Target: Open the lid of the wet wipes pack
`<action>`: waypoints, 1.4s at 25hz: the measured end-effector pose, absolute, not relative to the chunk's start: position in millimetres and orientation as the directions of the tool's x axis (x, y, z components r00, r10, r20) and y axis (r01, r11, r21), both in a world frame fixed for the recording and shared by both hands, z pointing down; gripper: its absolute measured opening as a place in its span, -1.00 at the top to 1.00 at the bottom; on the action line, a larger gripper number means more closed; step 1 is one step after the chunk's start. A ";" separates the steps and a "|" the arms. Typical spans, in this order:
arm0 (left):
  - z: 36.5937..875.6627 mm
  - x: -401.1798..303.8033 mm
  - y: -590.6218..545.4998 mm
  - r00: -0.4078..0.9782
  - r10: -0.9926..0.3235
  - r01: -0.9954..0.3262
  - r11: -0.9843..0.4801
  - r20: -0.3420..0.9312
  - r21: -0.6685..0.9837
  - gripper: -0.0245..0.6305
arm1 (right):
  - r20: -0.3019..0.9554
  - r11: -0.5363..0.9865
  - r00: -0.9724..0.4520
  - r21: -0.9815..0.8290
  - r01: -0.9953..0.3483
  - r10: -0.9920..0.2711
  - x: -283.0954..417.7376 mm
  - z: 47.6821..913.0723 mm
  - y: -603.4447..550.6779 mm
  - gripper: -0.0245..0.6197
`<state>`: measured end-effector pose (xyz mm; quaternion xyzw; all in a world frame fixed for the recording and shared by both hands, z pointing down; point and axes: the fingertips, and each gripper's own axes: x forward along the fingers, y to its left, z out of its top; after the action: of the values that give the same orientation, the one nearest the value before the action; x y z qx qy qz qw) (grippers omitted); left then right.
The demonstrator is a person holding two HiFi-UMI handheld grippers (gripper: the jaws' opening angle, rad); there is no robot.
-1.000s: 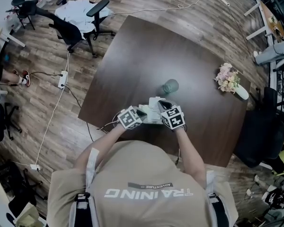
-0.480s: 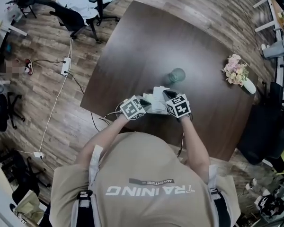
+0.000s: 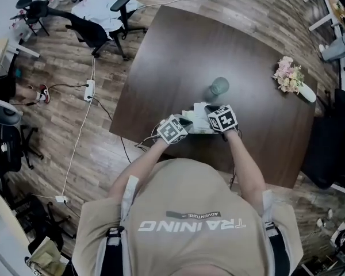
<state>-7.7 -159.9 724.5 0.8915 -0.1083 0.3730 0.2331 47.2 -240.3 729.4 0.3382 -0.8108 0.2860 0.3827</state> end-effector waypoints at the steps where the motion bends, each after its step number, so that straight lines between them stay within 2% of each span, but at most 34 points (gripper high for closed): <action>1: 725.5 -1.5 -153.3 0.704 -0.022 -0.373 -0.862 0.709 0.344 0.90 | 0.818 0.614 -0.469 -0.189 -0.766 -0.333 52.5 727.8 -235.3 0.88; 3: 728.3 8.3 -140.5 0.702 -0.038 -0.394 -0.853 0.711 0.343 0.90 | 0.810 0.618 -0.468 -0.172 -0.767 -0.354 60.1 720.3 -224.6 0.88; 7: 724.4 -5.0 -155.9 0.654 -0.089 -0.394 -0.888 0.751 0.237 0.90 | 0.737 0.586 -0.496 -0.168 -0.793 -0.459 50.3 686.3 -228.8 0.88; 16: 683.2 -13.7 -161.7 0.741 -0.165 -0.466 -0.825 0.651 0.321 0.90 | 0.647 0.551 -0.534 -0.204 -0.809 -0.545 78.8 644.5 -180.7 0.88; 28: 524.4 -6.4 -206.8 0.862 -0.336 -0.433 -0.877 0.379 0.207 0.90 | 0.450 0.530 -0.568 -0.222 -0.819 -0.689 76.9 558.8 -168.8 0.88; 35: 445.4 -1.9 -222.7 0.898 -0.372 -0.409 -0.902 0.235 0.137 0.90 | 0.341 0.552 -0.568 -0.151 -0.820 -0.749 77.7 490.6 -183.0 0.88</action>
<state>-1.9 -222.7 445.4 0.9699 -0.2013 0.1020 0.0917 77.7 -183.0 490.6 0.4494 -0.8729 0.1479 0.1194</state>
